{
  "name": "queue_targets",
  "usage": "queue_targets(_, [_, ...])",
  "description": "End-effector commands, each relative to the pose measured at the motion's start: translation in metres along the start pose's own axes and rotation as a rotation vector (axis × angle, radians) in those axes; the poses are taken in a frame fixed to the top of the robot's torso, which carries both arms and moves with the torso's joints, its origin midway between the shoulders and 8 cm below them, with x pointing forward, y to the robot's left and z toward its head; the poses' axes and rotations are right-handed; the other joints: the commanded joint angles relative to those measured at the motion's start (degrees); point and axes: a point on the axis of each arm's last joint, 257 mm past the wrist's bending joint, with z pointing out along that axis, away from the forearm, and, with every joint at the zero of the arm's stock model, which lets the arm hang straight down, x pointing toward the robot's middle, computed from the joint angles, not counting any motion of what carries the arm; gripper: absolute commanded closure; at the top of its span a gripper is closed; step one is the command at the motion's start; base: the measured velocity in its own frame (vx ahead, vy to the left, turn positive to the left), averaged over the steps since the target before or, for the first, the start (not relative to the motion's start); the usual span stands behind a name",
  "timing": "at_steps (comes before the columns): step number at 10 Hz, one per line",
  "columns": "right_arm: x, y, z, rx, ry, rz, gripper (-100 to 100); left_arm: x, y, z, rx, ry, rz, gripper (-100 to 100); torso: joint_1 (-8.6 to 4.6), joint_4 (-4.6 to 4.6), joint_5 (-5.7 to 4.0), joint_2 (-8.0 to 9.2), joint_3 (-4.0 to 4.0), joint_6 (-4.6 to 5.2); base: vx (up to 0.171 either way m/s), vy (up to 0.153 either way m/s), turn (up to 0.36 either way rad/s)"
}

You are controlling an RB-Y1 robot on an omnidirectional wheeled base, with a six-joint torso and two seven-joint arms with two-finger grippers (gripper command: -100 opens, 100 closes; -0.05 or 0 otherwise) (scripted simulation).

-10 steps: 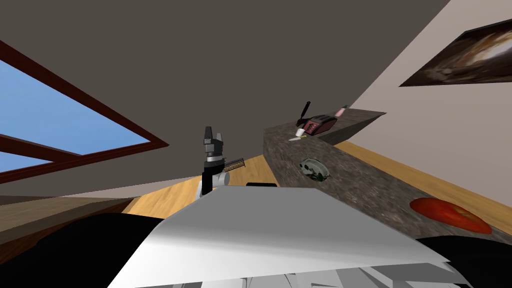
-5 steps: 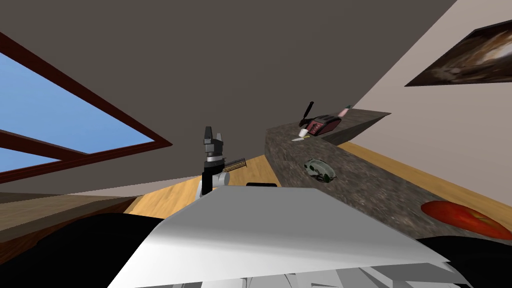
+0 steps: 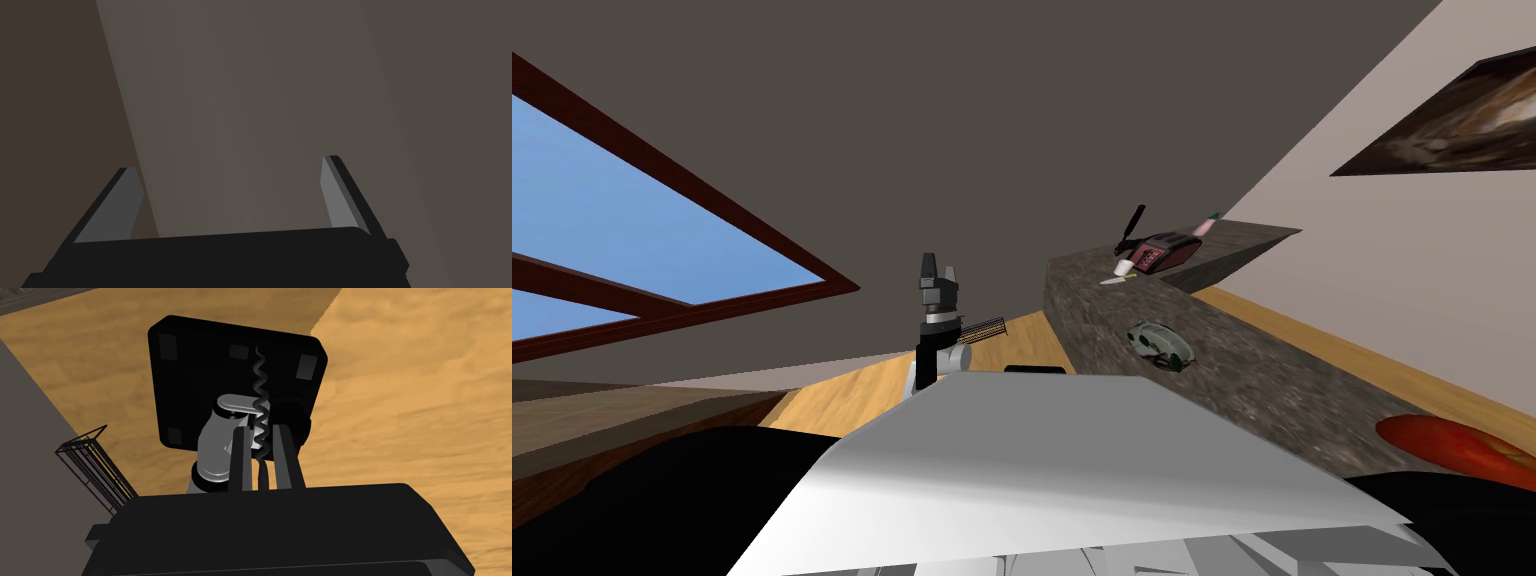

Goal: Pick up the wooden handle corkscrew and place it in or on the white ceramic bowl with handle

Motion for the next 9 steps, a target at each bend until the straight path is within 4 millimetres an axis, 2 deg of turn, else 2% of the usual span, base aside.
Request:
queue_targets(1, [-0.001, -0.006, 0.000, 0.018, -0.006, 0.014, 100, 0.000, 0.000, 0.000, 0.000, 0.000, 0.000, 0, 0.00, 0.00, 0.00, 0.00, 0.00, 0.00, 0.031, 0.012, 0.017])
queue_targets(3, [-0.005, -0.024, -0.005, 0.072, -0.025, 0.032, 100, 0.000, 0.000, 0.000, 0.000, 0.000, 0.000, 0, -0.08, 0.01, -0.03, 0.03, 0.02, 0.02, 0.040, -0.003, 0.030])
queue_targets(4, [-0.005, -0.024, -0.005, 0.072, -0.025, 0.036, 100, 0.000, 0.000, 0.000, 0.000, 0.000, 0.000, 0, -0.12, 0.01, -0.02, -0.02, 0.00, -0.01, 0.034, -0.020, 0.018])
queue_targets(7, [-0.011, -0.059, -0.012, 0.172, -0.061, 0.055, 100, 0.000, 0.000, 0.000, 0.000, 0.000, 0.000, 0, -0.23, 0.03, -0.06, 0.02, 0.02, -0.01, 0.041, -0.033, 0.030])
queue_targets(8, [-0.011, -0.060, -0.012, 0.176, -0.061, 0.059, 100, 0.000, 0.000, 0.000, 0.000, 0.000, 0.000, 0, -0.30, 0.02, -0.08, -0.05, -0.01, -0.03, 0.051, -0.039, 0.023])
queue_targets(9, [-0.012, -0.073, -0.015, 0.216, -0.075, 0.065, 100, 0.000, 0.000, 0.000, 0.000, 0.000, 0.000, 0, -0.29, 0.02, -0.08, -0.03, -0.01, 0.00, 0.034, -0.048, 0.018])
